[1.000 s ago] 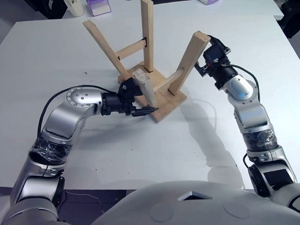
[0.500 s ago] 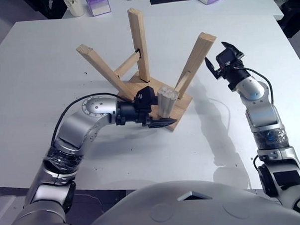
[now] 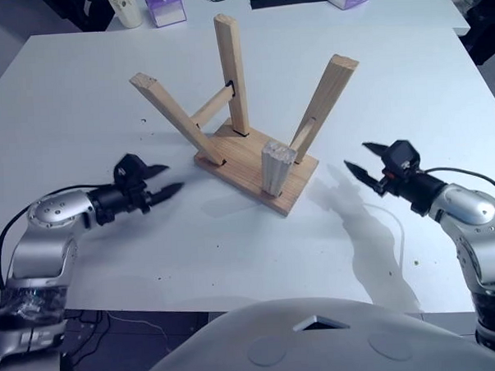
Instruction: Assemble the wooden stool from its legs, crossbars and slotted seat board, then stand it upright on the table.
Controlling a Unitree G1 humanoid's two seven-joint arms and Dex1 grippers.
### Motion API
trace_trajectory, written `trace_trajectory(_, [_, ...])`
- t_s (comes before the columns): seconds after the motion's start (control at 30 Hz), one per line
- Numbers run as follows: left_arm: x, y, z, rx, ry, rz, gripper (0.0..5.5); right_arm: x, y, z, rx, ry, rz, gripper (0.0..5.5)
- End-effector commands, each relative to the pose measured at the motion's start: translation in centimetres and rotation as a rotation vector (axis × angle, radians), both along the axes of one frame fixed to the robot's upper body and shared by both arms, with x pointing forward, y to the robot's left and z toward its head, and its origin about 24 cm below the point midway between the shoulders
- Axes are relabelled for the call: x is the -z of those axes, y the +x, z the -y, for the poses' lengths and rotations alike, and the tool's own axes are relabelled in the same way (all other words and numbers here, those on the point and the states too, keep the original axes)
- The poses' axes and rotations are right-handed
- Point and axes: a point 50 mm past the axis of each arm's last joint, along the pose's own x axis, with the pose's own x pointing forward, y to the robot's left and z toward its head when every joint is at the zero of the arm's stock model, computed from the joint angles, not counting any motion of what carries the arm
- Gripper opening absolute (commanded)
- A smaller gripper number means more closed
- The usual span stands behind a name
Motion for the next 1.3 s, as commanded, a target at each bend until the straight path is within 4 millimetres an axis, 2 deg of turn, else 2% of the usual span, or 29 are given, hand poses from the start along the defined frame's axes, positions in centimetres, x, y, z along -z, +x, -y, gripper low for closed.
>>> trace_trajectory(0.03, [0.5, 3.3, 0.0, -0.075, 0.057, 0.153, 2.97, 1.7, -1.1, -0.3, -0.095, -0.076, -0.126, 2.8])
trace_trajectory(0.17, [2.1, 5.4, 0.6, -0.078, 0.134, 0.208, 2.97, 3.2, -0.7, -1.4, -0.133, -0.112, -0.133, 2.8])
trace_trajectory(0.27, [4.0, 5.8, 1.5, 0.006, 0.213, 0.19, 2.97, 4.1, -0.7, -2.7, -0.146, -0.101, -0.133, 2.8])
trace_trajectory(0.43, [7.1, 3.2, 2.7, 0.176, 0.212, 0.109, 2.97, 5.0, -1.0, -4.0, -0.184, -0.108, -0.123, 2.8])
trace_trajectory(0.53, [7.8, 1.2, 4.0, 0.28, 0.131, 0.08, 2.97, 5.2, -1.0, -3.9, -0.178, -0.121, -0.114, 2.8])
trace_trajectory(0.63, [7.6, -0.4, 5.0, 0.309, 0.048, 0.076, 2.97, 5.4, -0.6, -3.4, -0.173, -0.132, -0.107, 2.8])
trace_trajectory(0.77, [6.3, -1.9, 5.6, 0.275, -0.034, 0.087, 2.97, 4.7, 0.2, -2.4, -0.183, -0.163, -0.083, 2.8])
trace_trajectory(1.0, [4.9, -4.2, 6.4, 0.253, -0.092, 0.06, 2.97, 3.8, 1.1, 0.1, -0.191, -0.237, -0.068, 2.8])
trace_trajectory(1.3, [3.9, -3.9, 4.9, 0.139, -0.077, 0.098, 2.97, 3.2, 1.8, 1.7, -0.186, -0.28, -0.047, 2.8])
